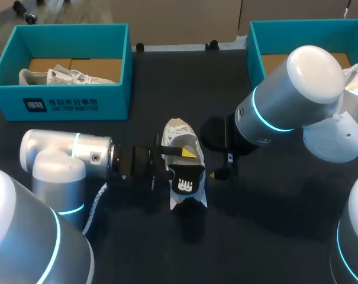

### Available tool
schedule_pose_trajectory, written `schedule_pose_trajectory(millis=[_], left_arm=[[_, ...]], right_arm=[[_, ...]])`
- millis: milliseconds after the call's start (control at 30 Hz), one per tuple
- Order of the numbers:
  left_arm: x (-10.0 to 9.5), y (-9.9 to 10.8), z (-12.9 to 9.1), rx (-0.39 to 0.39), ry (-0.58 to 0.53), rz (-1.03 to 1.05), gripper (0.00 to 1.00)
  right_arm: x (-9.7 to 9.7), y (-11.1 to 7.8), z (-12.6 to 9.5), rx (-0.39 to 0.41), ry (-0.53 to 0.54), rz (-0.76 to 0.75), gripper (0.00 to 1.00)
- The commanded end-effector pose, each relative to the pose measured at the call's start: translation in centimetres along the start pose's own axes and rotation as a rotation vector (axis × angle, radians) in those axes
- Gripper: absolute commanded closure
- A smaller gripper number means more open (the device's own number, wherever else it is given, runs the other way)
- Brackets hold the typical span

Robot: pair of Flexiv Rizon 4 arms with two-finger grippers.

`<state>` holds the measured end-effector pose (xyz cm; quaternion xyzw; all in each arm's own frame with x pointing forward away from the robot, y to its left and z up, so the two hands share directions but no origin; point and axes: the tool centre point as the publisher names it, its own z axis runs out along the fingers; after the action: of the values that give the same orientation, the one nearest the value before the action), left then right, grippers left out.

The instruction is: Take the shoe out of the shoebox, open the shoe tongue, remove and reinsert the insole, then place the shoe into the shoebox

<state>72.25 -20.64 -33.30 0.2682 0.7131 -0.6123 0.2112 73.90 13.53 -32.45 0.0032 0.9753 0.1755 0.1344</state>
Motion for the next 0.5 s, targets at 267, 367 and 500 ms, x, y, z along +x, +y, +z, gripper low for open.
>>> schedule_pose_trajectory(millis=[267, 367, 500], left_arm=[[0.0, -1.3, -1.3, -0.043, 0.048, -0.030, 0.54], [0.3, -1.5, -1.7, -0.063, 0.058, -0.043, 0.56], [0.7, -1.9, -2.1, -0.092, 0.075, -0.071, 0.57]], right_arm=[[0.1, 0.0, 0.0, 0.002, -0.003, 0.000, 0.00], [0.1, 0.0, 0.0, 0.002, -0.003, 0.000, 0.00], [0.1, 0.0, 0.0, 0.002, -0.003, 0.000, 0.00]])
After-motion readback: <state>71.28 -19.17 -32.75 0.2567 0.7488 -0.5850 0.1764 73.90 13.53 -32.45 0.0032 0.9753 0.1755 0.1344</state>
